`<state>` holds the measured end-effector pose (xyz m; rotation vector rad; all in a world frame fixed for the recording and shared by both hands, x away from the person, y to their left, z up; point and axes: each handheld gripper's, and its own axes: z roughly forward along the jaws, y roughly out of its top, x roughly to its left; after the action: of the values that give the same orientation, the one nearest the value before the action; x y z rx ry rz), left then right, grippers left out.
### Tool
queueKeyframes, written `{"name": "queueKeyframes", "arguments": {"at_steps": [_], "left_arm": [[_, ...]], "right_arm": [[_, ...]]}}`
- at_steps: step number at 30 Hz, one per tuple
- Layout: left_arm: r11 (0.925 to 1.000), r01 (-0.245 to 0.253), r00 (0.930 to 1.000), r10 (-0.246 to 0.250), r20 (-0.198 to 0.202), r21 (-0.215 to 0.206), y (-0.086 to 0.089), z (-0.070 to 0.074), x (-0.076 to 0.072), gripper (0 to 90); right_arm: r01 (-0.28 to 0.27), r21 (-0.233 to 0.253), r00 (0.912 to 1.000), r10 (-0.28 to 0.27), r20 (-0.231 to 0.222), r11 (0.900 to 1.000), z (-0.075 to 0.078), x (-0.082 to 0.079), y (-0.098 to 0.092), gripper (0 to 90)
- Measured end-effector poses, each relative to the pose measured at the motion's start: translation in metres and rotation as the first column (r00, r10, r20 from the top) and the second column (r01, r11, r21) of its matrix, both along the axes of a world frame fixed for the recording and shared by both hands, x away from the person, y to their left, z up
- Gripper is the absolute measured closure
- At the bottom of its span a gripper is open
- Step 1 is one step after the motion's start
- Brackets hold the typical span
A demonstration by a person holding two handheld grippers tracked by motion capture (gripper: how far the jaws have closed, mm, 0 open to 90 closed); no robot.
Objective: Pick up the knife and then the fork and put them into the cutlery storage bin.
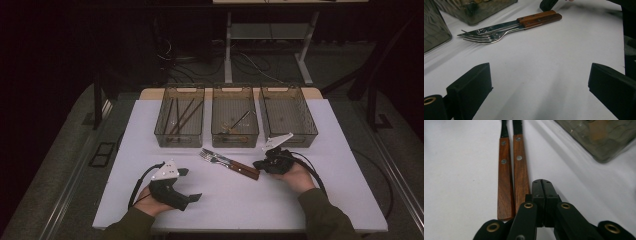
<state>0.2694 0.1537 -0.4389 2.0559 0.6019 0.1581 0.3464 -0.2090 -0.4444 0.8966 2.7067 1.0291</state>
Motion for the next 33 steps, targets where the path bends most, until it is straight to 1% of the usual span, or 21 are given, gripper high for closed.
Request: {"name": "queueKeyframes", "arguments": {"at_steps": [17,22,25,27,30,33], "left_arm": [[1.0000,-0.002,1.0000,0.002,-0.004,-0.001,0.000,0.000,-0.001,4.0],[1.0000,-0.002,1.0000,0.002,-0.004,0.000,0.000,0.000,-0.001,4.0],[1.0000,-0.001,1.0000,0.001,-0.002,0.000,0.000,0.000,0.000,4.0],[1.0000,-0.002,1.0000,0.002,-0.005,0.004,0.000,0.000,0.000,4.0],[1.0000,-0.003,1.0000,0.003,-0.005,0.006,-0.001,-0.001,0.000,4.0],[1.0000,-0.004,1.0000,0.004,-0.004,0.007,-0.001,-0.001,0.000,4.0]], "right_arm": [[-0.046,-0.007,0.9983,0.046,-0.035,0.999,0.002,-0.007,0.004,89.4],[-0.043,-0.017,0.9987,0.043,-0.029,0.999,0.003,-0.007,0.005,89.3],[-0.013,-0.011,0.9996,0.013,-0.023,1.000,0.006,-0.007,0.003,85.0],[0.003,0.005,0.9999,-0.002,-0.016,1.000,0.011,-0.007,0.001,80.2],[0.035,0.021,0.9988,-0.034,-0.034,0.999,0.019,-0.006,0.002,71.8],[0.051,0.036,0.9982,-0.049,-0.035,0.998,0.024,-0.004,0.007,67.7]]}}
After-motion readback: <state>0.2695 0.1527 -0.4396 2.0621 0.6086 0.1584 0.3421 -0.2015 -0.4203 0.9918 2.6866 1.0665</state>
